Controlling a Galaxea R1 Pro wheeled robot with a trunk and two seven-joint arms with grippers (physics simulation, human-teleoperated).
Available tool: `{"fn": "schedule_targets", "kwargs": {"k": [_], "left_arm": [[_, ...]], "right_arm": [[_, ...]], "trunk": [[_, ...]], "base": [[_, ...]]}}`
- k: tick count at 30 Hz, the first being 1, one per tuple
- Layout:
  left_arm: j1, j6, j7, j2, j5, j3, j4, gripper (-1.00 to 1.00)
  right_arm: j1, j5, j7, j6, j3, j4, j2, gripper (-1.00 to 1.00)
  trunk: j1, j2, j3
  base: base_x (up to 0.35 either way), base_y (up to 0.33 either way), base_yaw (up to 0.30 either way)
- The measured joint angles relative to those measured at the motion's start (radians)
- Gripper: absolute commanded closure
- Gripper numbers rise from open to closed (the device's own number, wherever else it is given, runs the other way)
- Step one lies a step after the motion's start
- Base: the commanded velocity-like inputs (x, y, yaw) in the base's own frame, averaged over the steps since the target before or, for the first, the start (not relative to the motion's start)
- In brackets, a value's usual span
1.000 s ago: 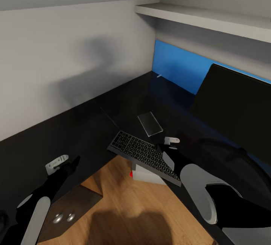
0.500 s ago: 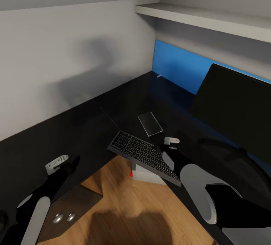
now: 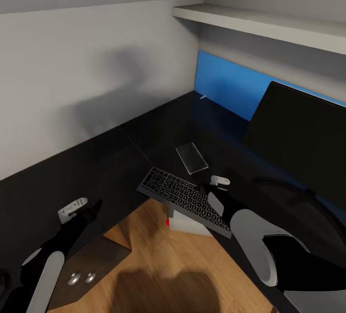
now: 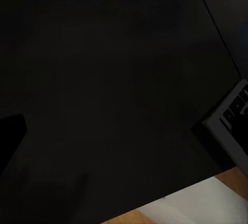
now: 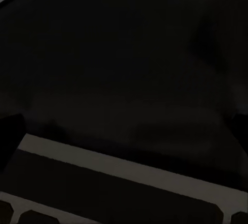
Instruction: In the bedroom, organize the workspace by keeping the computer under the desk, ensuring the monitor is on the desk, placing the keyboard on the desk next to the monitor, placing the mouse on the desk next to the keyboard, moving the folder from the swivel chair onto the desk next to the mouse, stacking the notebook on top of the folder with the pen on top of the notebook, and positioning the swivel chair next to the desk.
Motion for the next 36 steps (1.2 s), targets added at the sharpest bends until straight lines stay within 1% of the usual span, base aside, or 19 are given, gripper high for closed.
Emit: {"fn": "schedule_targets", "kwargs": {"k": [11, 16, 22, 28, 36], "left_arm": [[0.000, 0.000, 0.000, 0.000, 0.000, 0.000, 0.000, -1.00], [0.000, 0.000, 0.000, 0.000, 0.000, 0.000, 0.000, -1.00], [0.000, 0.000, 0.000, 0.000, 0.000, 0.000, 0.000, -1.00], [0.000, 0.000, 0.000, 0.000, 0.000, 0.000, 0.000, -1.00], [0.000, 0.000, 0.000, 0.000, 0.000, 0.000, 0.000, -1.00]], "right_arm": [[-0.001, -0.004, 0.001, 0.008, 0.005, -0.001, 0.000, -1.00], [-0.001, -0.003, 0.003, 0.008, 0.006, -0.001, 0.000, -1.00], [0.000, -0.003, 0.003, 0.007, 0.006, -0.001, 0.000, -1.00], [0.000, 0.000, 0.002, 0.007, 0.004, 0.000, 0.000, -1.00], [0.000, 0.001, 0.002, 0.007, 0.005, 0.000, 0.001, -1.00]], "trunk": [[0.000, 0.000, 0.000], [0.000, 0.000, 0.000], [0.000, 0.000, 0.000], [0.000, 0.000, 0.000], [0.000, 0.000, 0.000]], "base": [[-0.002, 0.001, 0.000], [-0.139, 0.109, 0.000], [-0.028, 0.039, 0.000], [-0.002, 0.212, 0.000], [0.000, 0.127, 0.000]]}}
